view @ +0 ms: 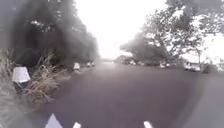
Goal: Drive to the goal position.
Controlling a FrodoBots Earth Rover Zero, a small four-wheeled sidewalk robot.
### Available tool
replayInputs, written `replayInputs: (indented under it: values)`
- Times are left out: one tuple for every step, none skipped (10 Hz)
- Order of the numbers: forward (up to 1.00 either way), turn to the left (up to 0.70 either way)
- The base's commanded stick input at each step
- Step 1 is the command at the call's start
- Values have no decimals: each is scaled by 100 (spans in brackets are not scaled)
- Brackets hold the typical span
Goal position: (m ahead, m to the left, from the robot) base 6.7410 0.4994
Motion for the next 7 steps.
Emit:
replayInputs:
  values:
    - [70, 0]
    - [70, 0]
    - [70, 0]
    - [70, 0]
    - [70, 0]
    - [70, 0]
    - [70, 0]
